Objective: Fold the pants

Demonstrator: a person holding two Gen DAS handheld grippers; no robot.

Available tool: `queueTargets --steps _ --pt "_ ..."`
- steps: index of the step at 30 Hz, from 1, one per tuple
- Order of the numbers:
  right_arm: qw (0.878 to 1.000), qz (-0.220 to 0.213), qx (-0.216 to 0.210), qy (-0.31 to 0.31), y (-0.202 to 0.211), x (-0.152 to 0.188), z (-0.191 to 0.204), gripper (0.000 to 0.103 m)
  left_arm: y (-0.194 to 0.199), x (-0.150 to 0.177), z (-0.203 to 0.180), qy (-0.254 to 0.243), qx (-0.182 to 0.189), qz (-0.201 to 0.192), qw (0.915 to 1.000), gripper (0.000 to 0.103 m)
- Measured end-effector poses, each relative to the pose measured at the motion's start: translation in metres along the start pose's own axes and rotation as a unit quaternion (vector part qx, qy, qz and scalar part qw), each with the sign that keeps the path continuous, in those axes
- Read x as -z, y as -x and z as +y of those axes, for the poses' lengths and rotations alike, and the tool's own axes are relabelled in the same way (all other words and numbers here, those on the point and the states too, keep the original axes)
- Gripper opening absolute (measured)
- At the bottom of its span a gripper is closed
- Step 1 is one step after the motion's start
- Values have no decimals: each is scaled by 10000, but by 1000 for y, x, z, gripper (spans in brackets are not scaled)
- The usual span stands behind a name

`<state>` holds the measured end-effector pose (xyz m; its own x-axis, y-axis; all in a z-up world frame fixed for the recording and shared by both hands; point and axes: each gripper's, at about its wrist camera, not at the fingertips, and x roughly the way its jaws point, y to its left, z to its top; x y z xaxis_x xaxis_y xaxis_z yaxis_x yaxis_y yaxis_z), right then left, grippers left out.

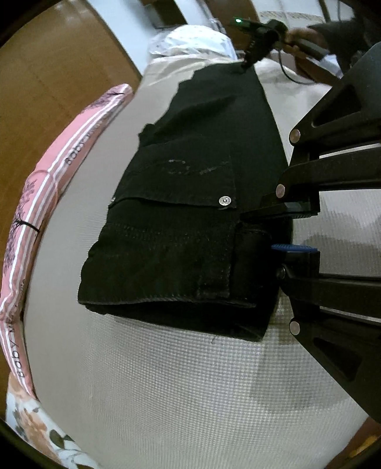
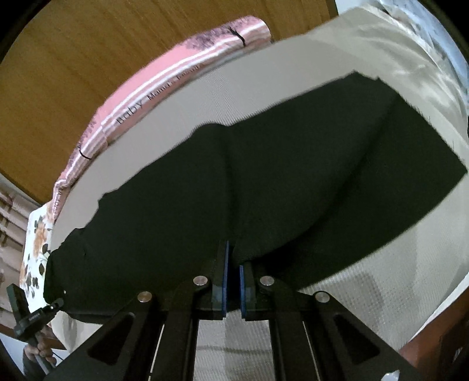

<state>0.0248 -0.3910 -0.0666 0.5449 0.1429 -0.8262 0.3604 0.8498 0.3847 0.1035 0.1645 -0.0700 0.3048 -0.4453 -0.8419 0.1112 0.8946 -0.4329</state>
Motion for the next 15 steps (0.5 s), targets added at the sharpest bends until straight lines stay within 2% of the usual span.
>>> queueTargets --steps 4,10,12,13,15 --pt "9996 208 -30 -167 -15 3 -9 5 -7 0 -7 -125 -288 -14 9995 16" --pt "9954 242 -612 -696 -15 0 -23 12 3 5 -12 -198 -467 -97 9987 22" --pt "9925 256 -803 -887 -16 0 -28 21 10 9 -13 -256 -505 -113 9983 26" --pt "9904 239 -920 -1004 -16 -1 -31 22 14 12 -14 -283 -586 -112 9978 30" --pt "9872 189 -1033 -1204 -15 -2 -37 26 20 16 -16 -327 -674 -85 9972 32"
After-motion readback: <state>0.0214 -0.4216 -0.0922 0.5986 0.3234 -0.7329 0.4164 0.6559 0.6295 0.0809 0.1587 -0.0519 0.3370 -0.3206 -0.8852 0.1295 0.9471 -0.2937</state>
